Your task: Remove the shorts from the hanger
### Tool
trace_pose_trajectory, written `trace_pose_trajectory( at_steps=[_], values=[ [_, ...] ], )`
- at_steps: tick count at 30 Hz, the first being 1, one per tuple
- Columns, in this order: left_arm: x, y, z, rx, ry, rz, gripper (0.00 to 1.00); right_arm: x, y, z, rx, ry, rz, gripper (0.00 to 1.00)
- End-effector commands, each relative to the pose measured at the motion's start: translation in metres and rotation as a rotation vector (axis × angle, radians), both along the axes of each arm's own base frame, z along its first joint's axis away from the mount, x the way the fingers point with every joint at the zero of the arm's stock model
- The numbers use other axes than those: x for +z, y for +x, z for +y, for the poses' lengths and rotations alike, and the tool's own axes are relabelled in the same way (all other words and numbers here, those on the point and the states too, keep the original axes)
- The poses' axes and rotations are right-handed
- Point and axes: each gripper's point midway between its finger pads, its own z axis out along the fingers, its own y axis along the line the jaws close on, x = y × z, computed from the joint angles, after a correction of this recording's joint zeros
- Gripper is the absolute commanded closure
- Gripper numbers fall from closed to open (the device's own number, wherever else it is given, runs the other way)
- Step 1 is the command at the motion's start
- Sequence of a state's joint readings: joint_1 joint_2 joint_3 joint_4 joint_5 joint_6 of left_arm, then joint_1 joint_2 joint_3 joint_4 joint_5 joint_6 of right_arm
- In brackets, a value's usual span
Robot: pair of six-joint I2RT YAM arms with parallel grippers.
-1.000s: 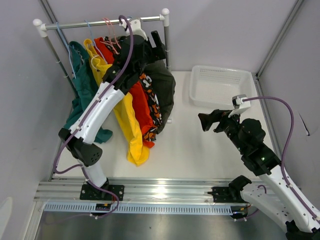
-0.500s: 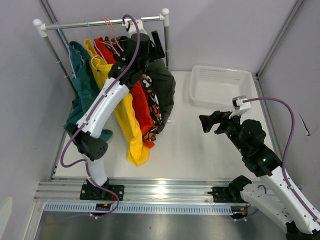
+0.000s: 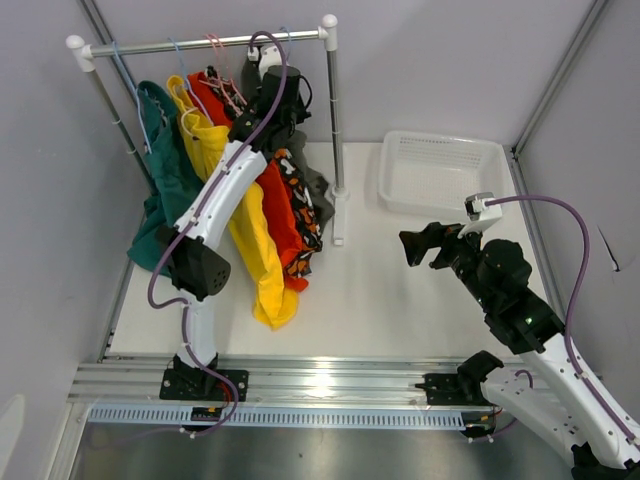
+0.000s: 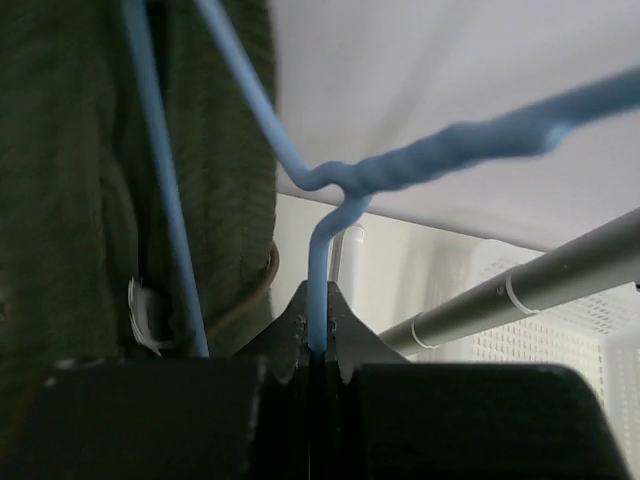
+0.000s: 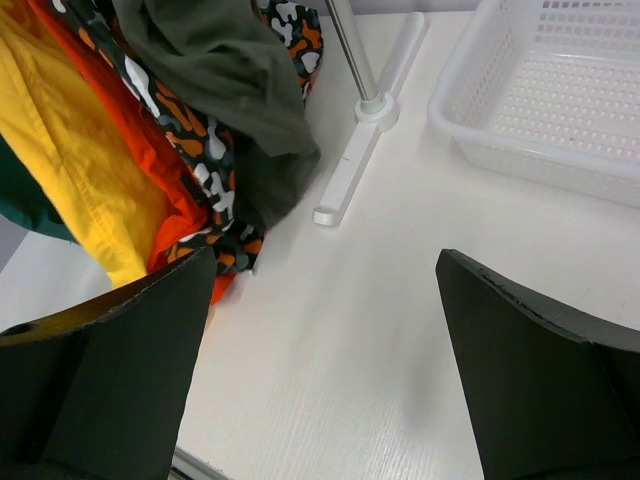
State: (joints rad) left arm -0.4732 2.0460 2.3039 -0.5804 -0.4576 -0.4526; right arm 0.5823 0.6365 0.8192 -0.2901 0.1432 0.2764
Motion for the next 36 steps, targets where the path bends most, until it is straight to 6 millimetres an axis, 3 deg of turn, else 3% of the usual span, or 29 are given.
trace_pose_trajectory(
  at_steps=[1,7,18,21,25,26,27,28,29,31,32,36],
  values=[
    [0.059,-0.004,0.0,-0.035,-0.057,-0.14,1.0,0.002,0.003,-0.002,-0.017,0.002,-0.006,0.01],
    [0.092,-0.03,-0.005,-0.119,-0.067,-0.179,1.0,0.005,0.003,0.002,-0.001,0.012,-0.011,0.01],
    [0.171,-0.096,-0.014,-0.284,-0.248,-0.286,1.0,0.047,0.002,0.016,0.061,0.075,-0.066,0.0],
    [0.181,-0.108,-0.019,-0.328,-0.297,-0.288,1.0,0.054,-0.001,0.024,0.108,0.084,-0.067,0.01],
    [0.175,-0.115,-0.029,-0.362,-0.327,-0.258,1.0,0.07,-0.015,0.063,0.307,0.108,-0.065,0.01],
    [0.162,-0.112,-0.032,-0.358,-0.322,-0.229,1.0,0.082,-0.022,0.076,0.356,0.129,-0.077,0.0],
    [0.158,-0.112,-0.033,-0.358,-0.327,-0.222,1.0,0.085,-0.017,0.079,0.352,0.13,-0.076,0.01],
    [0.149,-0.11,-0.035,-0.357,-0.328,-0.206,1.0,0.078,-0.016,0.099,0.377,0.109,-0.053,0.01],
    [0.15,-0.111,-0.035,-0.357,-0.336,-0.212,1.0,0.088,-0.016,0.109,0.381,0.11,-0.077,0.01],
    [0.146,-0.11,-0.036,-0.357,-0.344,-0.21,1.0,0.087,-0.017,0.133,0.371,0.055,-0.094,0.01],
    [0.145,-0.109,-0.037,-0.357,-0.348,-0.211,1.0,0.083,-0.008,0.151,0.37,0.026,-0.081,0.01],
    [0.142,-0.109,-0.037,-0.358,-0.349,-0.198,1.0,0.071,0.009,0.189,0.365,0.001,-0.059,0.01]
  ],
)
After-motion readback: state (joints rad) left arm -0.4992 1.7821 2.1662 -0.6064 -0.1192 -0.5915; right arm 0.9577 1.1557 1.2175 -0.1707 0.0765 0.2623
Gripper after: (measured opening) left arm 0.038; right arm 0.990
